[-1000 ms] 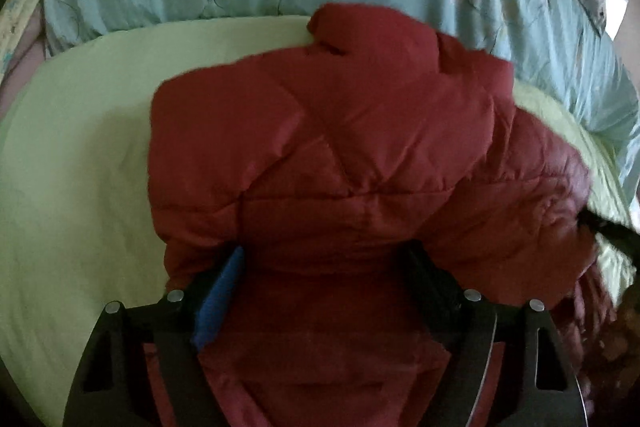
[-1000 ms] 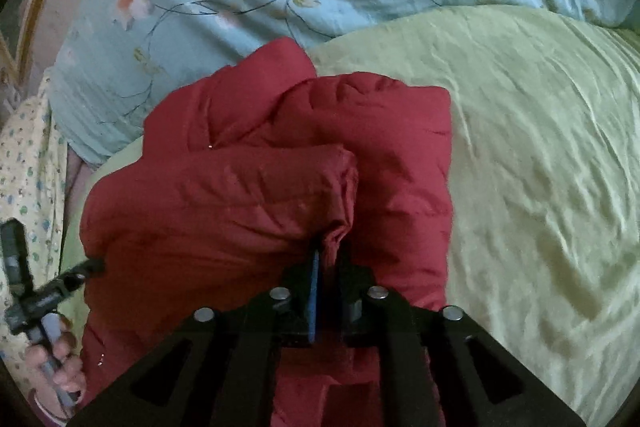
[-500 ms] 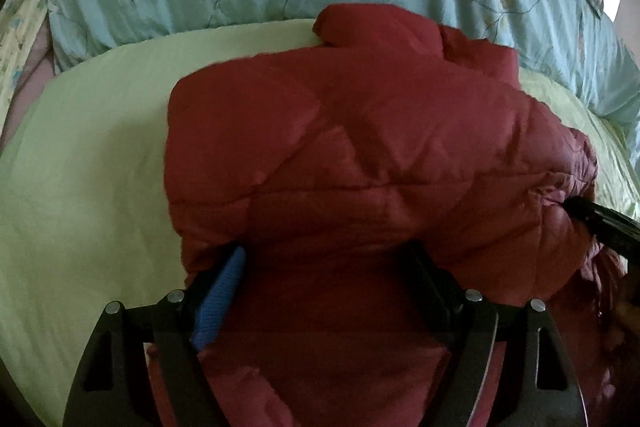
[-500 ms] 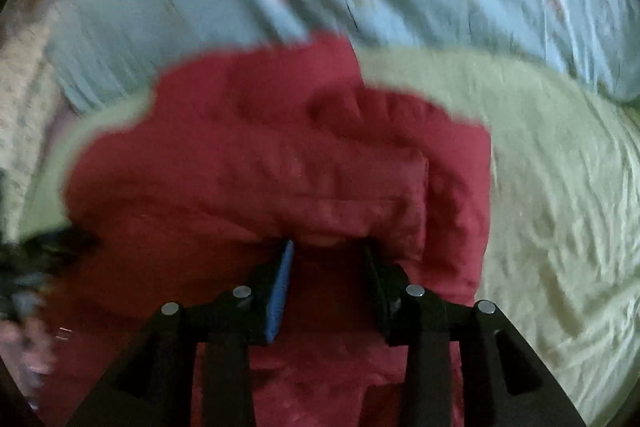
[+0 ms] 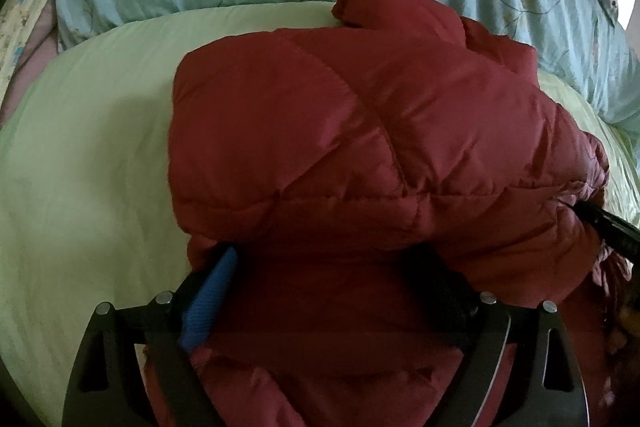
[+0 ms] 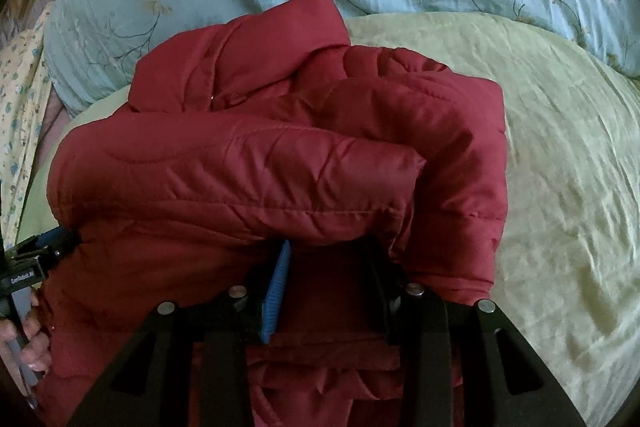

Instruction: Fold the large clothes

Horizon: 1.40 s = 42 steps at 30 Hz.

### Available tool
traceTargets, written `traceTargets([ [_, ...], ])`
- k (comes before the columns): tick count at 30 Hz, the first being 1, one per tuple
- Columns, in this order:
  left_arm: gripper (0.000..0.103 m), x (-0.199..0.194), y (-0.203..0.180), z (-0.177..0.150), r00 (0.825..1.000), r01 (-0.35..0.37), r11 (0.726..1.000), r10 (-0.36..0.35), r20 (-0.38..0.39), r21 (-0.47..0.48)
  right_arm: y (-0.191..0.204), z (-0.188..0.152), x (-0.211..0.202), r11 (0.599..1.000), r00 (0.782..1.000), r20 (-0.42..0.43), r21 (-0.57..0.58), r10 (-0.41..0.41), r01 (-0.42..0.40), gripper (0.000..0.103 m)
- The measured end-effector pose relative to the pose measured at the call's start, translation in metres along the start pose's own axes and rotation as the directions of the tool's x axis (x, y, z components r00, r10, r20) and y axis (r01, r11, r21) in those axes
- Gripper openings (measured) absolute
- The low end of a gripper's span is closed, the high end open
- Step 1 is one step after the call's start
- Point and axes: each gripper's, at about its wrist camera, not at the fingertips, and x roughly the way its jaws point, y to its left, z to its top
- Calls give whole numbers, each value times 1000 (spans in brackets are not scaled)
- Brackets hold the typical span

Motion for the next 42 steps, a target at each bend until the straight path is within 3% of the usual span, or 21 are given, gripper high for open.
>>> traceTargets([
  [5, 91, -27, 0, -8, 1000, 13, 1000, -13, 12, -13, 0, 3, -6, 1000, 1000, -6, 20, 16, -15, 39],
  [11, 89, -73, 10, -32, 997, 52, 998, -50, 51, -34, 0, -8, -54, 995, 998, 15, 80, 62, -63, 47],
  [24, 89, -160, 46, -126, 997, 68, 989, -64, 34, -129, -19, -84, -152, 977, 989, 20, 153, 148, -149, 67],
  [30, 89, -198, 67, -163, 997, 69, 988, -66, 28, -138, -32, -118, -181, 978, 991, 6, 159, 134, -133, 69],
  [42, 89, -222, 88, -203, 998, 54, 989, -58, -24, -136, -69, -169, -213, 975, 998, -23, 215, 57, -51, 70],
])
